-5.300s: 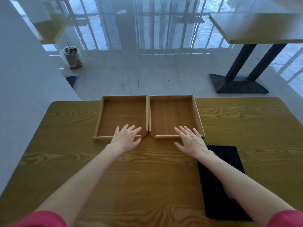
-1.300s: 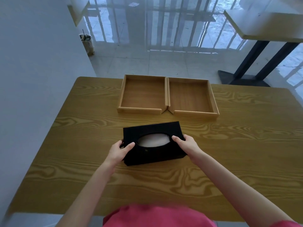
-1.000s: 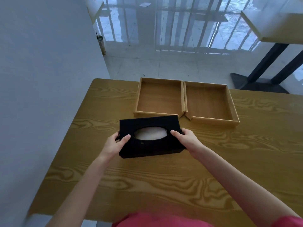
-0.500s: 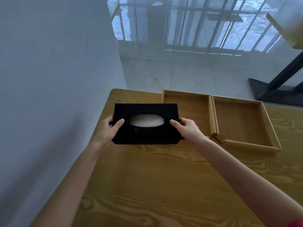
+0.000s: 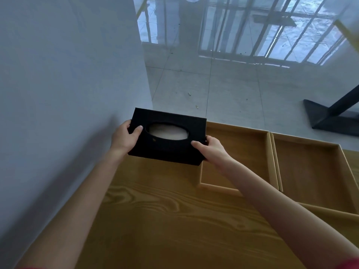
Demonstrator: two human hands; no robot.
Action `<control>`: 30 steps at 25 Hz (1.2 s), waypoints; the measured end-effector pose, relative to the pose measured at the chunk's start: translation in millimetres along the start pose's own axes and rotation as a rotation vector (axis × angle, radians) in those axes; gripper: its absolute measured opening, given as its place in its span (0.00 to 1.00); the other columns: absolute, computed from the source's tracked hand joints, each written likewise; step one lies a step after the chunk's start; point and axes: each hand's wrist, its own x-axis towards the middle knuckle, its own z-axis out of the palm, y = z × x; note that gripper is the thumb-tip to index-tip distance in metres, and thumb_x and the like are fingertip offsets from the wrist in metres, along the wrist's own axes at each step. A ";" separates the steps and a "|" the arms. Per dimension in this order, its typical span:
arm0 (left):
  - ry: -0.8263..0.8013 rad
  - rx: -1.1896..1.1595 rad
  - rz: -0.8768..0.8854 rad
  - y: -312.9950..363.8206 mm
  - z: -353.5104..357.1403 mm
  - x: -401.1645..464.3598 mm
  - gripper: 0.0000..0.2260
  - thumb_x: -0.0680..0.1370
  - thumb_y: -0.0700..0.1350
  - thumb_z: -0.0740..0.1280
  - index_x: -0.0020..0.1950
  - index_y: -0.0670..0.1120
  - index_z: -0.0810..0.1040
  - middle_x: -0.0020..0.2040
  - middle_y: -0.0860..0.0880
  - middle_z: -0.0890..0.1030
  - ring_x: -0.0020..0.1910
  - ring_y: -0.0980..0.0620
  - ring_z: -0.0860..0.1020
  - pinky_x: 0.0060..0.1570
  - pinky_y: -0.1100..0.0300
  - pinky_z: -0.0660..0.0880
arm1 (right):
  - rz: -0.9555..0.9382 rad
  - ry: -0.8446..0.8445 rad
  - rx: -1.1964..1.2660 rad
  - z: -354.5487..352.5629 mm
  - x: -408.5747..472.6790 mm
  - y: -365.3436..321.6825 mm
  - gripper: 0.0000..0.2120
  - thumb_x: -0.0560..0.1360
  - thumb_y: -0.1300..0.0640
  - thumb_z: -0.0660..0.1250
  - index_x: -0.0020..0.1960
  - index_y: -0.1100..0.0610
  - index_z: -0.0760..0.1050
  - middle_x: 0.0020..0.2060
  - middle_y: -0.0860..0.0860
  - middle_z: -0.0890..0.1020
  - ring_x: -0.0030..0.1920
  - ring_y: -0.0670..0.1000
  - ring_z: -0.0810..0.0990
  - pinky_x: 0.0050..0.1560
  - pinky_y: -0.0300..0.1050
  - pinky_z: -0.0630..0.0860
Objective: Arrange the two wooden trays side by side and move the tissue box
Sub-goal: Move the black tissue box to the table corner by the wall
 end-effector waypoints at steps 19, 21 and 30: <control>-0.107 0.397 0.096 -42.4 33.6 19.6 0.34 0.76 0.54 0.62 0.75 0.43 0.51 0.76 0.38 0.54 0.74 0.40 0.55 0.72 0.48 0.55 | -0.219 -0.044 -0.402 26.2 28.9 25.4 0.42 0.74 0.48 0.65 0.75 0.55 0.40 0.75 0.57 0.56 0.74 0.56 0.58 0.72 0.54 0.62; -0.188 0.623 0.149 -48.2 38.1 9.8 0.41 0.72 0.64 0.60 0.75 0.48 0.43 0.77 0.41 0.41 0.75 0.41 0.43 0.73 0.46 0.46 | -0.307 -0.047 -0.595 25.5 22.3 25.5 0.47 0.71 0.44 0.67 0.75 0.55 0.37 0.76 0.57 0.45 0.75 0.56 0.52 0.73 0.51 0.57; -0.185 0.941 0.267 -56.5 39.9 20.7 0.38 0.75 0.61 0.55 0.75 0.46 0.38 0.76 0.38 0.38 0.75 0.40 0.38 0.73 0.47 0.38 | -0.345 0.057 -0.740 38.7 30.4 19.9 0.41 0.73 0.49 0.65 0.75 0.59 0.43 0.76 0.57 0.45 0.69 0.60 0.66 0.61 0.49 0.72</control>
